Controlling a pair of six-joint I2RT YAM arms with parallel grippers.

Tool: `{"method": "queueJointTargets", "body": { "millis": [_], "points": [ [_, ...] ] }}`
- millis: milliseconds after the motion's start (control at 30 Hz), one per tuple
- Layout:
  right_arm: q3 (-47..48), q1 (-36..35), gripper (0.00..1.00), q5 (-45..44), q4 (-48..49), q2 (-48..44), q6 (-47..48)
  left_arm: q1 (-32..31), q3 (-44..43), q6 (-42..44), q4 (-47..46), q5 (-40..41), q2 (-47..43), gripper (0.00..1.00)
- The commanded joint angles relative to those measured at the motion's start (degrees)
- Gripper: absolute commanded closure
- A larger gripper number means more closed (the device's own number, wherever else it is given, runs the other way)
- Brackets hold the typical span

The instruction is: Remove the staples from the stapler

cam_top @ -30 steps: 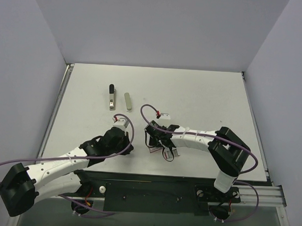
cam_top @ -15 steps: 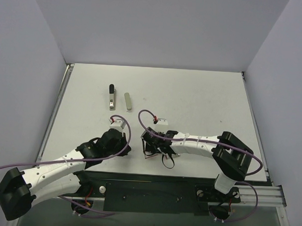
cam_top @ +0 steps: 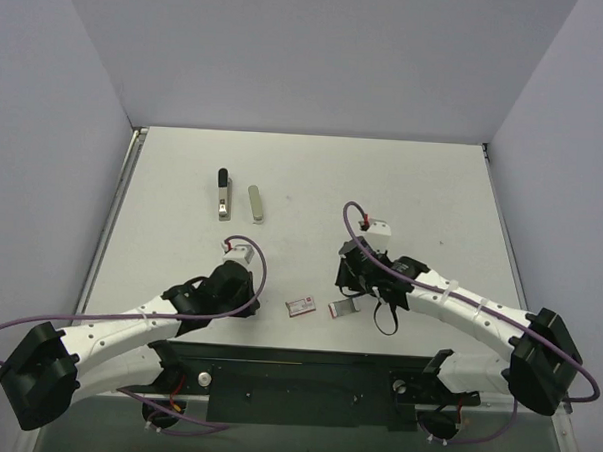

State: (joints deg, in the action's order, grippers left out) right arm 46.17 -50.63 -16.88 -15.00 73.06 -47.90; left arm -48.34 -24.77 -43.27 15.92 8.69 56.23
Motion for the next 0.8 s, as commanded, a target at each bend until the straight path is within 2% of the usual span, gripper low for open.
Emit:
{"method": "queueJointTargets", "body": {
  "millis": [0,267,633,767],
  "points": [
    [-5.21,5.62,0.54,1.85,-4.51,-6.08,7.37,-0.27,-0.54,-0.33,-5.02,-1.21,3.0,1.0],
    [-11.36,11.68,0.59,5.8,-5.21,-12.76,8.35,-0.35,-1.85,-0.15,-8.01,-2.8,7.31,1.0],
    [-14.44,14.59,0.83,13.36,-0.38,-10.39,8.7,-0.27,-2.91,0.38,-9.85,-3.68,11.27,1.0],
    [-15.06,15.39,0.87,16.18,1.91,-8.55,8.26,-0.35,-2.56,0.2,-10.82,-4.03,11.89,1.0]
  ]
}}
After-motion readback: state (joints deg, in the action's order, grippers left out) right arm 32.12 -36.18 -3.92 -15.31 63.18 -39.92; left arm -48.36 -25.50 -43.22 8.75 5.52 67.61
